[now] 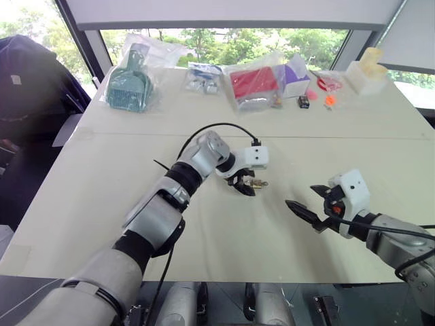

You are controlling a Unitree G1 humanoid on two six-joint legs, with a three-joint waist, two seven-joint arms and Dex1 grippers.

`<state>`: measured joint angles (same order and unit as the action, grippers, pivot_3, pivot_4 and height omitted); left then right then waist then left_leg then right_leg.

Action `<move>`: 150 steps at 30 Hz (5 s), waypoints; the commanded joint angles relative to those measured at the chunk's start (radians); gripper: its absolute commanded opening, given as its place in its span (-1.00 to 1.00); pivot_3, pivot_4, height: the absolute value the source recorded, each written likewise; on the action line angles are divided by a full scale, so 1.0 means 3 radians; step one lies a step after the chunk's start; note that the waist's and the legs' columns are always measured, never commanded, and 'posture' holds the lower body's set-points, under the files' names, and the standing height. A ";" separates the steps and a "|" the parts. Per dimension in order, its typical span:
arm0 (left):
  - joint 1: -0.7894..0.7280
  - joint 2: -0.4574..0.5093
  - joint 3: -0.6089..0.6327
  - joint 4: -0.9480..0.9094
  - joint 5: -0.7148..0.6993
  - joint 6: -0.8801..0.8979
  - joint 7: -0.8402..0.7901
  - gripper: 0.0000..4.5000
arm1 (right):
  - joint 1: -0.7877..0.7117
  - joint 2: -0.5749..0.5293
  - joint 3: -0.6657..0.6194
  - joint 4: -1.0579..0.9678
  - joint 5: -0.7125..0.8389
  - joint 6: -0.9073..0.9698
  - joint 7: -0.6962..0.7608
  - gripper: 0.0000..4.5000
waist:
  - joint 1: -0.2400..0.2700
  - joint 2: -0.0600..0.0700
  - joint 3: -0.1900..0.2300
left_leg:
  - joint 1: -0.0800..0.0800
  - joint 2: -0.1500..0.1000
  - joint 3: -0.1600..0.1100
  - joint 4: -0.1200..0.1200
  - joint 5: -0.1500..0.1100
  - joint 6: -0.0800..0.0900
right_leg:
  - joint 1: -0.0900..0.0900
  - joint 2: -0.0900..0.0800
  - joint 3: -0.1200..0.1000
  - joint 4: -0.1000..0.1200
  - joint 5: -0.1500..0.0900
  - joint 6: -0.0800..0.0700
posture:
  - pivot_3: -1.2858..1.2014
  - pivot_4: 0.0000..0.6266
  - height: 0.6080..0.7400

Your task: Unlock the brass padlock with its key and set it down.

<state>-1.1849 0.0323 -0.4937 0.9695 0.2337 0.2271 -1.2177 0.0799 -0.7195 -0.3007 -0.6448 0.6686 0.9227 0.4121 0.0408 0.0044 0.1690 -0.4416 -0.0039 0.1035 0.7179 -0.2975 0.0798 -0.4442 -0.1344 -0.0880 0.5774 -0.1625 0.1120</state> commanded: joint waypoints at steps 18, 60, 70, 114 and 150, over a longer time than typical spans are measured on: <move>0.0662 0.0796 0.0676 -0.1729 -0.0743 -0.0786 -0.0319 -0.70 | -0.0696 0.0426 -0.0502 0.0241 0.1271 0.0314 -0.0161 1.00 | -0.0046 0.0004 -0.0003 | -0.0010 0.0002 0.0000 -0.0008 0.0009 -0.0015 | -0.0021 -0.0002 0.0002 0.0011 0.0002 -0.0001 | 0.03 -0.52 0.93; 0.0811 0.1128 0.0857 -0.2723 -0.0928 -0.1358 0.0470 -0.69 | -0.1633 0.0652 0.0075 0.0798 0.2991 0.0037 -0.1539 -0.99 | -0.0018 0.0007 -0.0004 | -0.0003 -0.0001 0.0003 -0.0007 0.0011 -0.0017 | -0.0007 0.0004 0.0001 0.0010 0.0010 0.0007 | 0.03 -0.52 0.93; 0.0805 0.1059 0.0919 -0.2624 -0.0590 -0.2053 0.1083 -0.69 | -0.1605 0.0914 0.0137 0.0939 0.3258 -0.0306 -0.1981 -0.99 | -0.0017 0.0007 -0.0004 | -0.0002 -0.0001 0.0003 -0.0007 0.0011 -0.0017 | -0.0006 0.0004 0.0001 0.0009 0.0010 0.0007 | 0.03 -0.52 0.93; 0.0666 0.1140 0.0686 -0.2119 -0.0438 -0.2562 0.1103 -0.69 | -0.1874 0.0658 0.0335 0.1253 0.2085 -0.0517 -0.0694 0.98 | -0.0030 0.0008 -0.0004 | -0.0001 0.0000 0.0006 -0.0007 0.0010 -0.0015 | -0.0004 0.0003 0.0001 0.0008 0.0010 0.0009 | 0.03 -0.52 0.93; 0.0609 0.1042 0.1088 -0.2253 -0.1348 -0.0541 0.0768 0.98 | -0.1862 0.0817 0.0170 0.1335 0.1852 -0.0321 -0.0461 -1.00 | -0.0095 0.0008 -0.0004 | 0.0000 -0.0002 0.0003 -0.0008 0.0021 -0.0033 | -0.0002 0.0005 0.0000 0.0011 0.0008 0.0014 | 0.03 -0.52 0.93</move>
<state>-0.9776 0.3480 -0.1792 0.3025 -0.1652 0.0788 -0.9933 -0.4570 -0.4803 -0.2276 -0.2119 1.2114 0.8299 0.2673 0.0123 0.0067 0.1678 -0.4415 -0.0044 0.1043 0.7156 -0.2913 0.0698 -0.4447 -0.1330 -0.0880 0.5806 -0.1599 0.1161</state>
